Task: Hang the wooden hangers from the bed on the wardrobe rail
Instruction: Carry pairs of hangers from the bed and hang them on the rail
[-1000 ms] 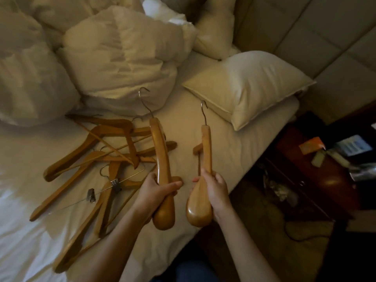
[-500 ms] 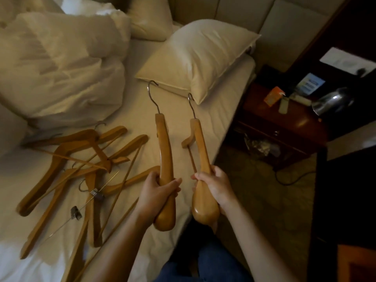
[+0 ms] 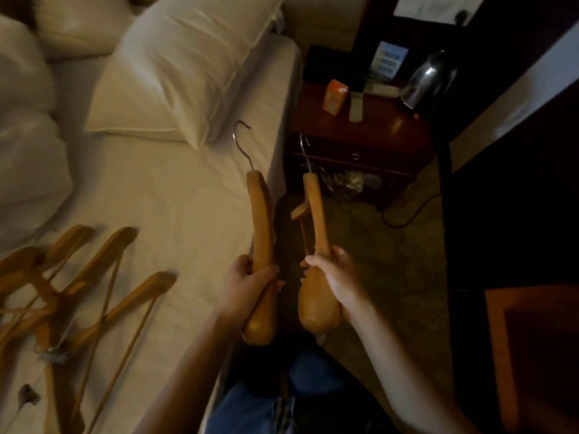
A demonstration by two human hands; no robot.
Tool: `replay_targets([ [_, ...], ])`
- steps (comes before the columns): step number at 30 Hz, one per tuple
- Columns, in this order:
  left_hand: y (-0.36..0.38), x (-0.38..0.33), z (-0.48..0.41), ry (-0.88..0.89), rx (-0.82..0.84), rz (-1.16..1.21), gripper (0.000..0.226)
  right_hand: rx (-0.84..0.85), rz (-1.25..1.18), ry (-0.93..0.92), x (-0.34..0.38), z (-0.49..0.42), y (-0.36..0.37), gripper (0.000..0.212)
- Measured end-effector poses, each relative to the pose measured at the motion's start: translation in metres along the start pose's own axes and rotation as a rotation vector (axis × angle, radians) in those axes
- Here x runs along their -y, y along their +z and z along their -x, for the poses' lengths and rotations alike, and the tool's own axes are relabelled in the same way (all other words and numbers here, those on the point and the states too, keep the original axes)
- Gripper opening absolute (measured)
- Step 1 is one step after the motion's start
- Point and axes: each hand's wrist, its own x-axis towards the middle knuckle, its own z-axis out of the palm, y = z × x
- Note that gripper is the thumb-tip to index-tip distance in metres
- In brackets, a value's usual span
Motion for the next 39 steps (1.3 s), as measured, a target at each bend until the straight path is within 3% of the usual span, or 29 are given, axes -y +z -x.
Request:
replay_targets([
  [3,0.044,-0.007,-0.012,-0.052,0.094,-0.035,0.037,-0.057,-0.049,0.056,-0.012,-0.013,-0.044,0.018],
  [7,0.09,-0.007,-0.035,-0.096,0.232,-0.123,0.077,-0.158,-0.187,0.168,-0.025,-0.016,-0.095,0.007],
  [9,0.11,-0.013,-0.042,-0.133,0.341,-0.158,0.068,-0.209,-0.273,0.187,-0.033,-0.012,-0.116,0.02],
  [11,0.13,-0.022,-0.044,-0.162,0.442,-0.193,0.043,-0.258,-0.35,0.172,-0.04,-0.006,-0.134,0.032],
  [13,0.149,-0.024,-0.052,-0.187,0.494,-0.237,0.048,-0.311,-0.42,0.194,-0.049,-0.001,-0.15,0.037],
  [15,0.17,-0.026,-0.056,-0.194,0.529,-0.296,0.053,-0.365,-0.495,0.224,-0.053,0.002,-0.163,0.033],
  [18,0.202,-0.033,-0.061,-0.218,0.638,-0.376,0.028,-0.449,-0.646,0.227,-0.053,0.005,-0.18,0.004],
  [19,0.211,-0.035,-0.064,-0.229,0.664,-0.391,0.024,-0.476,-0.675,0.222,-0.051,0.008,-0.185,0.009],
  [21,0.231,-0.044,-0.067,-0.229,0.715,-0.44,0.032,-0.59,-0.712,0.211,-0.049,0.011,-0.194,0.008],
  [24,0.265,-0.066,-0.076,-0.215,0.816,-0.535,0.033,-0.753,-0.79,0.181,-0.041,0.014,-0.206,0.024],
  [28,0.311,-0.091,-0.088,-0.231,0.935,-0.622,0.028,-0.907,-0.88,0.19,-0.03,0.011,-0.219,0.015],
  [32,0.347,-0.106,-0.094,-0.174,1.076,-0.734,0.042,-1.057,-0.989,0.158,-0.023,0.014,-0.227,0.007],
  [39,0.403,-0.114,-0.069,-0.064,1.293,-0.917,0.047,-1.211,-1.153,0.057,-0.02,0.039,-0.245,0.01],
])
